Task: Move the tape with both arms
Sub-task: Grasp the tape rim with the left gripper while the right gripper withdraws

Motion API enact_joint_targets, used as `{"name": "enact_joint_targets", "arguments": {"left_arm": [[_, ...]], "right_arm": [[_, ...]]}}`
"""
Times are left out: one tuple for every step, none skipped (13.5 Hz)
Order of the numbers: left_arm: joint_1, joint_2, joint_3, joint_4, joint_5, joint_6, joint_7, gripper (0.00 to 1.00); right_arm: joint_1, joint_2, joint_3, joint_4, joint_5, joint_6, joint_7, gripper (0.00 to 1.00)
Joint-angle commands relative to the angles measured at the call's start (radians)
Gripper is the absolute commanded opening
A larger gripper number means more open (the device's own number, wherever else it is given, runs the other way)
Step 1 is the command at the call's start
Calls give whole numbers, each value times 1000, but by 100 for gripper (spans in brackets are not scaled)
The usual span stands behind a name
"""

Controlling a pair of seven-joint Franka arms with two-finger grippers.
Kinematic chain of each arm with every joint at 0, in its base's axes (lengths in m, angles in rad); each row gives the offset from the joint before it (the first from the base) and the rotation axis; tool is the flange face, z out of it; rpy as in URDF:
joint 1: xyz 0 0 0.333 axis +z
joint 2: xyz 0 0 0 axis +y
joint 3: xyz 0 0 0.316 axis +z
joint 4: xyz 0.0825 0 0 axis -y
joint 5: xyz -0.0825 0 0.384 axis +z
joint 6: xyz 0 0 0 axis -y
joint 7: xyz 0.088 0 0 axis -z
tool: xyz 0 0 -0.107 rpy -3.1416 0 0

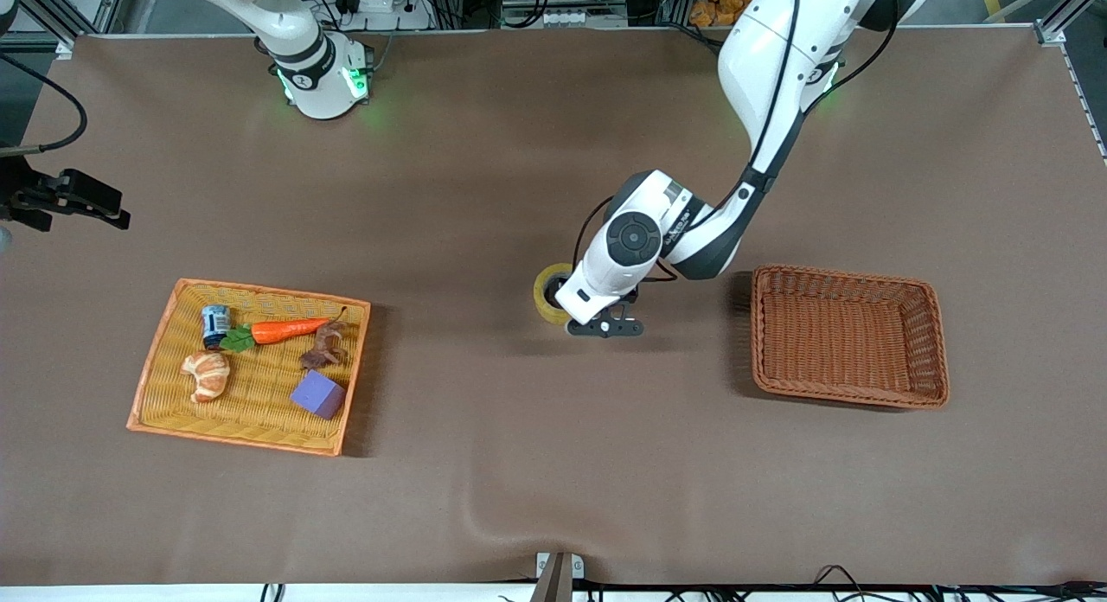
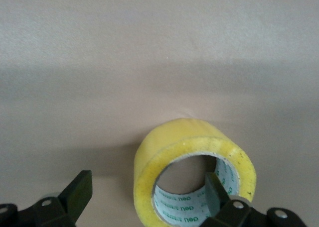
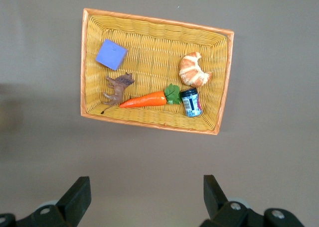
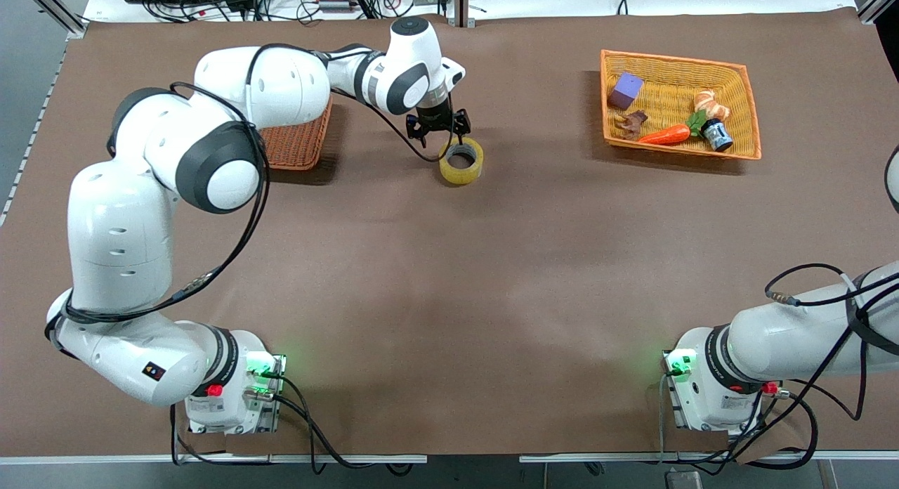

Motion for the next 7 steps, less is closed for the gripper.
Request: {"name": "enact_joint_targets", "arguments": {"left_arm": [[-34, 39, 15, 21, -4, 12, -23, 88], [-42, 45, 20, 21, -4, 13, -26, 79], [-42, 45, 25, 21, -4, 13, -24, 62], [-42, 45, 25, 21, -4, 13, -24, 33], [-42, 45, 25, 21, -4, 13, -26, 2], [-42, 42, 25, 21, -4, 13, -24, 0], [-31, 33, 26, 19, -2, 12, -23, 0]], "right_arm": [[-26, 2, 24, 9, -22, 3, 1, 100], [-27, 2, 24, 9, -23, 3, 0, 100], [-27, 0, 24, 9, -22, -1, 1, 100], [-27, 0, 24, 9, -17, -4, 1, 100], [-29, 0, 25, 9, -17, -4, 3, 100], [-29, 2, 24, 9, -13, -3, 1, 100], [-32, 2, 25, 9, -13, -3, 1, 100]]}}
